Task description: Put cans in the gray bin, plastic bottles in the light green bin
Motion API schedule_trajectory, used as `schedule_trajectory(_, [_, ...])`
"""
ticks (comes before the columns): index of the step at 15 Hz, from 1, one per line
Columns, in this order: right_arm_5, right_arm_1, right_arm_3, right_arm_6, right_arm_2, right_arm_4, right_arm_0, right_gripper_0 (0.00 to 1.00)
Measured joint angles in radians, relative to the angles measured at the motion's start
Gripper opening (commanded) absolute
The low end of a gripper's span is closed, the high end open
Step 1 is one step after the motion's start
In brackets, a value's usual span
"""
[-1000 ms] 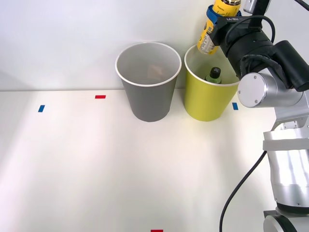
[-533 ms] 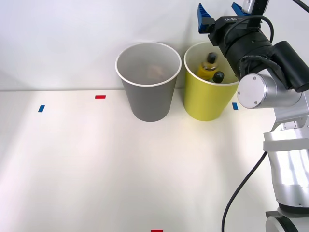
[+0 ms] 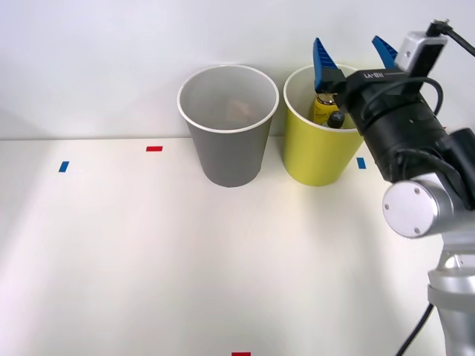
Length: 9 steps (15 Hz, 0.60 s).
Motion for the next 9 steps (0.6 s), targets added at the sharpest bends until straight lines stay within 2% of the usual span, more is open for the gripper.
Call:
schedule_trajectory(4, [-0.024, -0.026, -0.213, 0.000, 0.024, -0.076, 0.244, 1.00])
schedule_trajectory(6, [-0.141, -0.045, -0.241, 0.000, 0.063, -0.084, 0.350, 1.00])
schedule_trajectory(9, [-0.366, -0.091, -0.249, 0.008, 0.162, -0.080, 0.527, 1.00])
